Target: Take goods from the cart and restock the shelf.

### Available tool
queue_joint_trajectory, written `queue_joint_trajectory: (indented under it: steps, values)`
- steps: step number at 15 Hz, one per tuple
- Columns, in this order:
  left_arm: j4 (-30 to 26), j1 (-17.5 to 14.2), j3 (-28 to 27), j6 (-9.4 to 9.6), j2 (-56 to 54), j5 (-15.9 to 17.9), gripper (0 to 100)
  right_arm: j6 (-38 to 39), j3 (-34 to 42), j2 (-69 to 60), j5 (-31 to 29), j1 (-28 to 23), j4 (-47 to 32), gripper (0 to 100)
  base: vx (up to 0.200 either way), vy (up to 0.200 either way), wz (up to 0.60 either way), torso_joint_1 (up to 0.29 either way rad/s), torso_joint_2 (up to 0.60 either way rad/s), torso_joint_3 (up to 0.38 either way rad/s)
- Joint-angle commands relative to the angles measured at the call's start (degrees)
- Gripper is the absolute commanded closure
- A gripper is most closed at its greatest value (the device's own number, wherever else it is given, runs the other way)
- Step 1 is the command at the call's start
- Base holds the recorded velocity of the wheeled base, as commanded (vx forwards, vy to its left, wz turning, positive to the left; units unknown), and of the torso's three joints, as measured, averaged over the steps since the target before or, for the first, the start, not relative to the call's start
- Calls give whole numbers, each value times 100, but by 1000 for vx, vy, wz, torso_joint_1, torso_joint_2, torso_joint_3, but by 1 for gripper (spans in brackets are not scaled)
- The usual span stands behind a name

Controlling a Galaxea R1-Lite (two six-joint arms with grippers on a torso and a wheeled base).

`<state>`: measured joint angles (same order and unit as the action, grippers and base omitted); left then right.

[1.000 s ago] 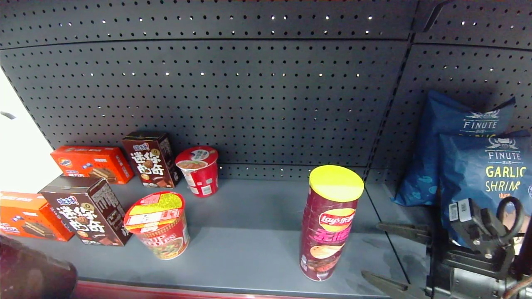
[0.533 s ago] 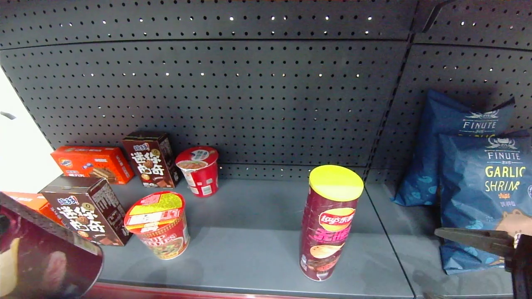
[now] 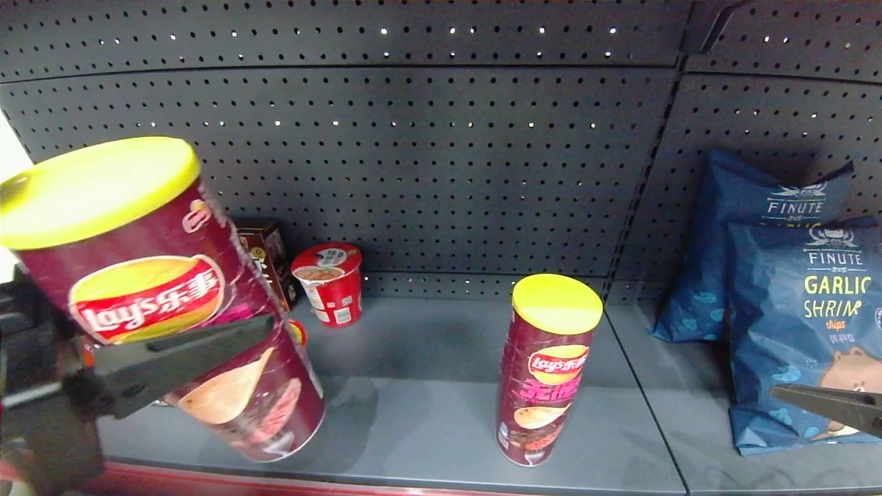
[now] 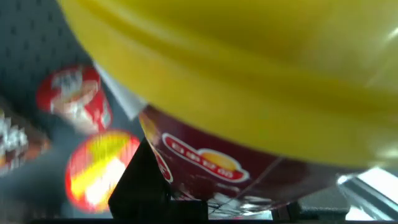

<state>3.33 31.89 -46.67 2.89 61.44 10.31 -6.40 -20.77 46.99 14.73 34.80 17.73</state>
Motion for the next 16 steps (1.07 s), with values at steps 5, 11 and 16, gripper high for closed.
queue_joint_trajectory:
  steps: [5, 11, 16]
  values:
    - [458, 54, -1064, 27, 1986, 15, 100, 104, 82, -156, 30, 9, 12, 0, 0, 0, 0, 0, 0, 0]
    - [836, 37, -1969, 19, 3383, 243, 100, 262, 100, -156, 74, 70, 29, 0, 0, 0, 0, 0, 0, 0]
    - [792, -7, -2804, 36, 4209, 999, 100, 332, 109, -235, 74, 97, 29, 0, 0, 0, 0, 0, 0, 0]
